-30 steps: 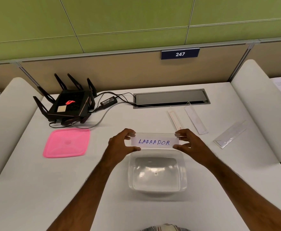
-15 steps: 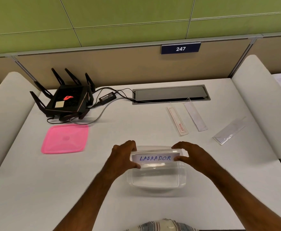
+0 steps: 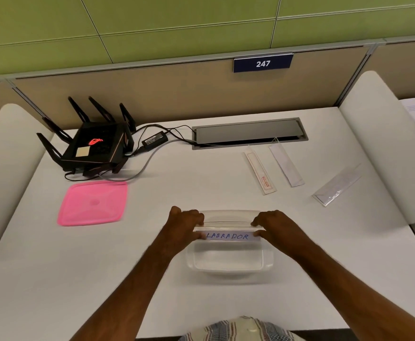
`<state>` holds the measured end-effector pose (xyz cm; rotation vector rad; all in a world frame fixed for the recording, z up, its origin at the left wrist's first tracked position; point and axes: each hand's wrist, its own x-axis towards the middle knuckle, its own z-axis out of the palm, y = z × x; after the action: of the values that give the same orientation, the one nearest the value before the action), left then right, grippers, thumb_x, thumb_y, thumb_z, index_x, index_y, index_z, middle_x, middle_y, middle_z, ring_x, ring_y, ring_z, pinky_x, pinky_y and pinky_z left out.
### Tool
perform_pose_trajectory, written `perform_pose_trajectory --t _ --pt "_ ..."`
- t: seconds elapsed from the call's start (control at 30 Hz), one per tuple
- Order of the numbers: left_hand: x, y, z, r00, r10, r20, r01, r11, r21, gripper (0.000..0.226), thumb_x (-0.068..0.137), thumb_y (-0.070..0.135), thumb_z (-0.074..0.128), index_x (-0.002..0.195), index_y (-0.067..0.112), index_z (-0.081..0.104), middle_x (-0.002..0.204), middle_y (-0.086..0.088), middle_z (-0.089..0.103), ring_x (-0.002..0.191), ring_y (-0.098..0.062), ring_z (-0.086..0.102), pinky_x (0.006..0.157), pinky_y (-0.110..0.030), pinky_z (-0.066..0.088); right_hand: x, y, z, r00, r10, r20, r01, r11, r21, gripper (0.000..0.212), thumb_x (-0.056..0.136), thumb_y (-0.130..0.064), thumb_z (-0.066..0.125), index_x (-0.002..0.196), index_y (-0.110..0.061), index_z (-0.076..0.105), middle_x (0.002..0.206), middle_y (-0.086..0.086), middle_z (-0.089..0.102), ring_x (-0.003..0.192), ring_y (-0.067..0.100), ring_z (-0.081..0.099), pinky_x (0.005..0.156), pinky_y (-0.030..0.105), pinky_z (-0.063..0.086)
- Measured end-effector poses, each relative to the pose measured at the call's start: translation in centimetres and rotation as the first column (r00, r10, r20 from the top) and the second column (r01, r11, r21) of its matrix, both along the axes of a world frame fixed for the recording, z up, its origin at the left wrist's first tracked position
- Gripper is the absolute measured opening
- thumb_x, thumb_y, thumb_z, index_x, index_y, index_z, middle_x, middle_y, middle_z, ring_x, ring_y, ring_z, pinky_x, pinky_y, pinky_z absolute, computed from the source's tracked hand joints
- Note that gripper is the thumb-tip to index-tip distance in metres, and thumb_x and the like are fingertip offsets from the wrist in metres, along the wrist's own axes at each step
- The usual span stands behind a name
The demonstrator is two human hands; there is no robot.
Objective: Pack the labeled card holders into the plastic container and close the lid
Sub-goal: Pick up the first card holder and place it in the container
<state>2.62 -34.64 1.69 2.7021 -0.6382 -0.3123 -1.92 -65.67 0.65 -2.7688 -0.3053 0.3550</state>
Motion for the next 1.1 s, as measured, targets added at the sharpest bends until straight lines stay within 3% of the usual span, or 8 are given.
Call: perform_pose_trajectory --t 0.13,0.23,0.3,0.4,0.6,0.77,0.9,1.1 --pt "0.7 -1.4 0.4 0.949 -0.242 0.203 0.186 0.947 0.261 0.033 0.068 0.039 0.093 0.076 0.020 0.067 0.071 0.008 0.067 0.062 -0.022 0.056 0.071 -0.030 0.024 0.6 0.6 -0.1 0.986 0.143 0.082 -0.127 0.976 -0.176 0.028 0.094 -0.029 0.069 0.119 -0.017 0.074 0.114 0.005 0.074 0.093 0.028 0.069 0.083 0.032 0.047" --pt "1.1 -2.0 -0.1 0.931 -0.322 0.175 0.238 0.895 0.378 0.026 0.077 0.037 0.086 0.075 0.019 0.068 0.072 0.001 0.070 0.058 -0.023 0.062 0.077 -0.035 0.039 0.8 1.1 0.1 0.977 0.187 0.098 -0.151 0.944 -0.293 0.012 0.084 -0.024 0.077 0.094 -0.017 0.075 0.087 0.004 0.076 0.064 0.026 0.063 0.066 0.030 0.035" --pt "1.4 -2.3 -0.2 0.925 -0.358 0.125 0.269 0.852 0.449 0.028 0.069 0.036 0.091 0.067 0.020 0.068 0.063 0.001 0.068 0.050 -0.021 0.060 0.074 -0.033 0.045 1.0 1.5 0.1 0.978 0.177 0.106 -0.135 0.938 -0.320 0.010 0.079 -0.016 0.078 0.086 -0.019 0.071 0.074 0.001 0.072 0.056 0.025 0.060 0.067 0.031 0.031" --pt "1.6 -2.5 -0.4 0.907 -0.407 0.106 0.305 0.809 0.502 0.033 0.055 0.031 0.098 0.054 0.021 0.066 0.050 0.004 0.061 0.041 -0.018 0.054 0.068 -0.028 0.048 1.2 2.0 -0.2 0.980 0.174 0.095 -0.135 0.937 -0.324 0.009 0.083 -0.013 0.072 0.090 -0.019 0.070 0.077 0.001 0.072 0.062 0.025 0.063 0.076 0.035 0.035" --pt "1.5 -3.1 -0.6 0.900 -0.426 0.094 0.307 0.773 0.555 0.034 0.045 0.022 0.097 0.049 0.023 0.063 0.046 0.007 0.055 0.043 -0.014 0.053 0.064 -0.027 0.049 1.3 2.9 -0.9 0.982 0.182 0.048 -0.148 0.905 -0.399 0.018 0.088 -0.005 0.063 0.095 -0.019 0.071 0.087 0.000 0.073 0.077 0.024 0.066 0.088 0.037 0.032" --pt "1.3 -3.2 -1.2 0.921 -0.384 0.070 0.289 0.791 0.540 0.035 0.038 0.013 0.094 0.049 0.022 0.063 0.047 0.005 0.056 0.042 -0.017 0.053 0.065 -0.028 0.049 1.1 2.8 -2.3 0.982 0.167 0.085 -0.131 0.938 -0.321 0.016 0.091 -0.016 0.063 0.104 -0.019 0.071 0.094 -0.001 0.074 0.082 0.022 0.068 0.086 0.037 0.033" --pt "1.4 -3.1 -1.5 0.931 -0.363 0.043 0.279 0.781 0.558 0.030 0.043 0.016 0.094 0.053 0.023 0.066 0.050 0.006 0.059 0.046 -0.016 0.057 0.069 -0.030 0.051 1.2 2.3 -2.9 0.972 0.164 0.169 -0.110 0.952 -0.286 0.014 0.075 -0.015 0.079 0.089 -0.019 0.077 0.082 -0.003 0.075 0.068 0.019 0.068 0.074 0.038 0.041" --pt "1.8 -3.5 -1.2 0.937 -0.342 0.078 0.257 0.821 0.509 0.036 0.034 0.010 0.091 0.046 0.021 0.059 0.045 0.005 0.054 0.042 -0.018 0.054 0.062 -0.028 0.049 1.3 2.2 -2.9 0.972 0.152 0.178 -0.099 0.956 -0.277 0.023 0.064 -0.010 0.087 0.081 -0.020 0.075 0.073 -0.004 0.071 0.062 0.021 0.065 0.072 0.037 0.041"
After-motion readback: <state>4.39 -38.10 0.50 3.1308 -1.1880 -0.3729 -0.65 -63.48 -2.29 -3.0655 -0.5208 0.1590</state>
